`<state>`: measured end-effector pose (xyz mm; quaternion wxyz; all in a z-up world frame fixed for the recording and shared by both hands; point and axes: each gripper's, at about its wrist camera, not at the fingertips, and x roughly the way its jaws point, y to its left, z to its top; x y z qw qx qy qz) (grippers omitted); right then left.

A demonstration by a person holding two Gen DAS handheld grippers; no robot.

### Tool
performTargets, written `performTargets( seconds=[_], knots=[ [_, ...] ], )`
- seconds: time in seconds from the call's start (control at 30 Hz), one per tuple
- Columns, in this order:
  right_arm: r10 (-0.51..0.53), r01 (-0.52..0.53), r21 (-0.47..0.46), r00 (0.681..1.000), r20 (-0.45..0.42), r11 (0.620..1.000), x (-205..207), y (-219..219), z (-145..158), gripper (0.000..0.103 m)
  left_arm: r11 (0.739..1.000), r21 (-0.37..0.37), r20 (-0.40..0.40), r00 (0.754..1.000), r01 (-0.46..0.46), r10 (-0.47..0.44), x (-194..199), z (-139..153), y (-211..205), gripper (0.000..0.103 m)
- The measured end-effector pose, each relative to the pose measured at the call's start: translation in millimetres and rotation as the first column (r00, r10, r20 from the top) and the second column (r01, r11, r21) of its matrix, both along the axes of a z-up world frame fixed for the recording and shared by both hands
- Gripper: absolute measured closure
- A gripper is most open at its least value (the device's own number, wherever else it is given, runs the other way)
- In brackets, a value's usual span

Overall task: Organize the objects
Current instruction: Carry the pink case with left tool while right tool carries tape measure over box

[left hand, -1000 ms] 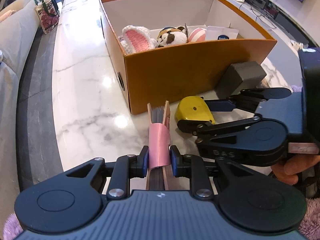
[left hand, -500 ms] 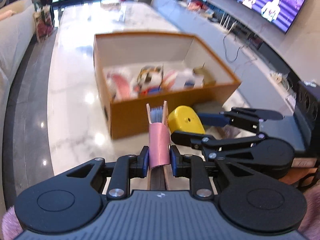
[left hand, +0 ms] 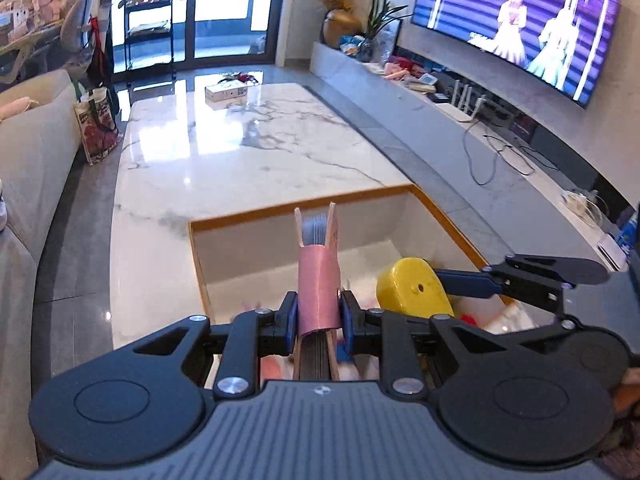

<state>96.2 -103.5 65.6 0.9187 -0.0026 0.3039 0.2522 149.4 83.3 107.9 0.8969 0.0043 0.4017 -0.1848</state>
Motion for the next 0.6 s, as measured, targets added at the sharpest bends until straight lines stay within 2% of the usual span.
performTargets(
  seconds=[0.13, 0.2, 0.27, 0.33, 0.4, 0.47, 0.6],
  knots=[
    [-0.005, 0.004, -0.024, 0.999, -0.040, 1.000, 45, 1, -4, 0.048, 0.999, 0.033, -0.031, 1.000, 0.004, -0.003, 44, -15, -9, 0.079],
    [-0.011, 0.008, -0.049, 0.998, -0.057, 0.999, 64, 3, -6, 0.048, 0.997, 0.070, -0.054, 0.998, 0.036, -0.032, 63, -22, -14, 0.079],
    [-0.019, 0.013, -0.073, 0.997, -0.075, 0.997, 82, 4, -11, 0.048, 0.988, 0.123, -0.071, 0.994, 0.096, -0.087, 77, -30, -20, 0.079],
    [-0.020, 0.012, -0.098, 0.996, -0.084, 0.995, 96, 6, -15, 0.048, 0.964, 0.212, -0.069, 0.986, 0.161, -0.150, 86, -37, -33, 0.079],
    [-0.013, 0.001, -0.118, 0.995, -0.097, 0.993, 109, 6, -21, 0.048, 0.919, 0.317, -0.063, 0.972, 0.234, -0.226, 89, -45, -46, 0.079],
    [-0.008, -0.007, -0.135, 0.993, -0.116, 0.991, 119, 6, -28, 0.048, 0.862, 0.406, -0.075, 0.951, 0.303, -0.299, 91, -55, -56, 0.079],
    [-0.001, -0.023, -0.140, 0.986, -0.169, 0.990, 140, 2, -39, 0.048, 0.729, 0.544, -0.108, 0.896, 0.415, -0.430, 91, -82, -69, 0.078]
  ],
)
